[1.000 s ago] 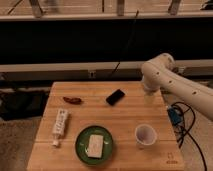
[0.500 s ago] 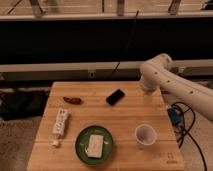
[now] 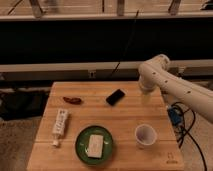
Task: Push the eraser across the table
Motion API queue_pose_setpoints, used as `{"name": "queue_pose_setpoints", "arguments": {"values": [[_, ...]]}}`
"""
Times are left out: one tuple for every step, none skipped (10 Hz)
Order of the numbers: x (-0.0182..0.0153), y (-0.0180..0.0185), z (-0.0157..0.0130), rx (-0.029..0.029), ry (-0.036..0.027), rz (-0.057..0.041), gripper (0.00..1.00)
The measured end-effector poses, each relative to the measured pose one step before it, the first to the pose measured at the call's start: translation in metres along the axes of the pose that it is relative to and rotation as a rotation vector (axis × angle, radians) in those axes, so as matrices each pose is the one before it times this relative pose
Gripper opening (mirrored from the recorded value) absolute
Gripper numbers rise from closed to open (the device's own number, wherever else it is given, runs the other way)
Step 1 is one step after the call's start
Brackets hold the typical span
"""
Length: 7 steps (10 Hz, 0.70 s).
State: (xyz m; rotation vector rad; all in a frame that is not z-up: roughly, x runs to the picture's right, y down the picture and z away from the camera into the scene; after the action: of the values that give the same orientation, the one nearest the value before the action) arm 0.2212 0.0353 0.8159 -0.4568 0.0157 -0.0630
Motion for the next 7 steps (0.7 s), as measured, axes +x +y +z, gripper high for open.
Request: {"name": "queue_pose_setpoints", "arguments": {"values": [[-0.00179,-0.00084,0.00140,0.00043,-0.00231,0.00061,0.36],[-0.00122,-0.00087,0.00148,0.00029,-0.00202,0.00204,0.28],[-0.00084,-0.00110,0.00061,0.00080,-0.00121,0.00079,0.21],[-0.00082,-0.00114,0.00107,-0.00054,-0.00213,0.00137,0.13],[-0.00022,-0.00214,0.00127,-0.00034,-0.00330,0.00319,0.06],[-0.00014,-0.00291,0.00190,-0.00246,-0.00419,0.00258,0.02],[0.00071,-0.00378,0.00439,-0.00744,-0.00614,0.00587,0.02]]}}
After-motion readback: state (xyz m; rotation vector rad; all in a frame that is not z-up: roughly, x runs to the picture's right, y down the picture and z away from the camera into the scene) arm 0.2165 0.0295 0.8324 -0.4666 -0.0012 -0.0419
